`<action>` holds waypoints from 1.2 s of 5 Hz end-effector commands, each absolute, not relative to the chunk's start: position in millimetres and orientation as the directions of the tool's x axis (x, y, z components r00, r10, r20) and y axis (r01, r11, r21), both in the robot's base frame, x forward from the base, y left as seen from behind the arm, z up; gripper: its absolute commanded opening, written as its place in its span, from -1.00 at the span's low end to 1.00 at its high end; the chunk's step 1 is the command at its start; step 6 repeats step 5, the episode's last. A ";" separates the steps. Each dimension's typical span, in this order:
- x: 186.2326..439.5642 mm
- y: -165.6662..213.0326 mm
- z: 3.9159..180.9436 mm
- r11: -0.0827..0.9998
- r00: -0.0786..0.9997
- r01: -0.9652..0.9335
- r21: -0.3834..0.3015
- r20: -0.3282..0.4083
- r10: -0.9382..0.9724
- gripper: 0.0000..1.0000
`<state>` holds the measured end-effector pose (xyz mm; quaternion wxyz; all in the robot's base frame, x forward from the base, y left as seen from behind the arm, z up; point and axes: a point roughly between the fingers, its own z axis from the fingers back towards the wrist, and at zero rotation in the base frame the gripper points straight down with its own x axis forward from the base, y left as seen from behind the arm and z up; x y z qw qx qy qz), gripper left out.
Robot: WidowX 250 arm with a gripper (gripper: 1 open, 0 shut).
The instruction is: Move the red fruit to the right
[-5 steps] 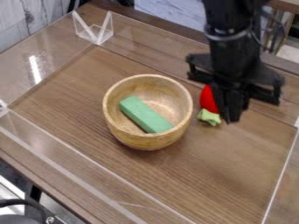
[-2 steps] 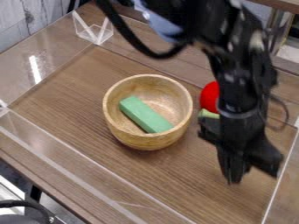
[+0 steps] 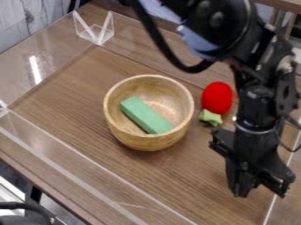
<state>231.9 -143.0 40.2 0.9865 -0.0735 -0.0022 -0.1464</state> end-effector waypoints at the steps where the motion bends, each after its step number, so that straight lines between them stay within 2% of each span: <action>1: 247.5 -149.6 59.0 0.953 0.962 0.271 -0.138 0.059 -0.265 1.00; 2: 244.5 -153.3 47.0 0.958 0.966 0.258 -0.121 0.045 -0.255 -1.00; 3: 242.9 -155.6 36.2 0.962 0.968 0.252 -0.101 0.040 -0.250 -1.00; 4: 235.6 -141.2 41.3 0.973 0.978 0.209 -0.093 0.038 -0.207 1.00; 6: 230.4 -126.9 45.8 0.981 0.985 0.172 -0.088 0.046 -0.168 1.00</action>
